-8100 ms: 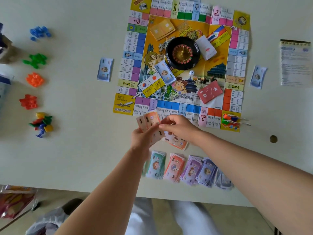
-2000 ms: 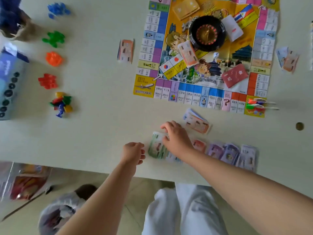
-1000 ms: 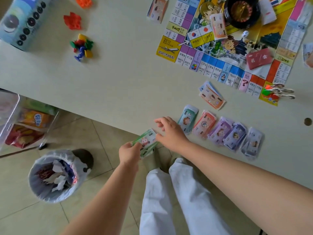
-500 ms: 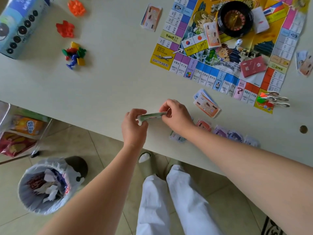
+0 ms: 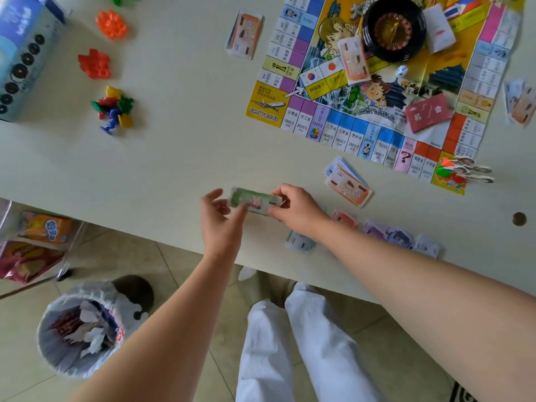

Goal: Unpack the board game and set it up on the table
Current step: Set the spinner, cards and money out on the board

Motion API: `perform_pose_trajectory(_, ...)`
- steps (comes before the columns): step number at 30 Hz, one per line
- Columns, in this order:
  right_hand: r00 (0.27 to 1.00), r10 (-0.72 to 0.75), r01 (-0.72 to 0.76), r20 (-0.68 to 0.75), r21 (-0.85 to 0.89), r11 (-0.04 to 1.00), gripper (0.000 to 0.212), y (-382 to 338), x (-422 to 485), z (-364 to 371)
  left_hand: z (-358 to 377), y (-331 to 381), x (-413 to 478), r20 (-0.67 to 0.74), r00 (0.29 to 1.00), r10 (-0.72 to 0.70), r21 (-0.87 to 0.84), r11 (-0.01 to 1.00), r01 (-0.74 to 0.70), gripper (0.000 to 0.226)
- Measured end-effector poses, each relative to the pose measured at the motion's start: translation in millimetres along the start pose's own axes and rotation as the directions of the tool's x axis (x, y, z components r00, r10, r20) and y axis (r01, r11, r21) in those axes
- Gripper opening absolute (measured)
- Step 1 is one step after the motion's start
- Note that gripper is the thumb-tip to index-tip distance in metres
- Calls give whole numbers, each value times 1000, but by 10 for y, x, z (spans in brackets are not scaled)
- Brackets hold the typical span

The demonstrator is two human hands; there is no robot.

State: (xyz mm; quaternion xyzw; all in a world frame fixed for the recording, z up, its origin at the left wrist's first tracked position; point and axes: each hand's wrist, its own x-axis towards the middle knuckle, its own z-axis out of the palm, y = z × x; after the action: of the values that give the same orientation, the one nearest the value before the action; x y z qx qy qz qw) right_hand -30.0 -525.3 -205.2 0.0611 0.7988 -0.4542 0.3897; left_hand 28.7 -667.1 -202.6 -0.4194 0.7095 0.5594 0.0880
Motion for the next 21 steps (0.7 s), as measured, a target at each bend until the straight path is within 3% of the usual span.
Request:
perform_pose_trajectory(2, 990, 111, -132, 83, 311, 941, 20, -99, -59, -85, 47, 151, -38, 23, 993, -112, -208, 971, 114, 47)
perform_pose_trajectory(5, 956, 174, -279, 238, 541, 794, 25, -225, -177, -221, 193, 396, -102, 337, 923, -184, -475, 814, 336, 30)
perform_pose_trajectory(8, 927, 158, -320, 340, 501, 804, 23, -236, -278, -367, 388, 604, -177, 467, 869, -166, -555, 710, 434, 32)
perform_pose_trajectory(11, 967, 194, -246, 167, 396, 885, 27, -185, -312, -514, 557, 751, -211, 482, 856, -185, -584, 660, 472, 30)
perform_pose_trajectory(14, 976, 216, -195, -3, 425, 884, 26, -91, -297, -651, 695, 840, -226, 485, 850, -207, -563, 670, 484, 25)
perform_pose_trajectory(21, 974, 223, -184, -40, 431, 883, 4, 117, -339, -977, 997, 864, -312, 523, 813, -257, -505, 675, 538, 21)
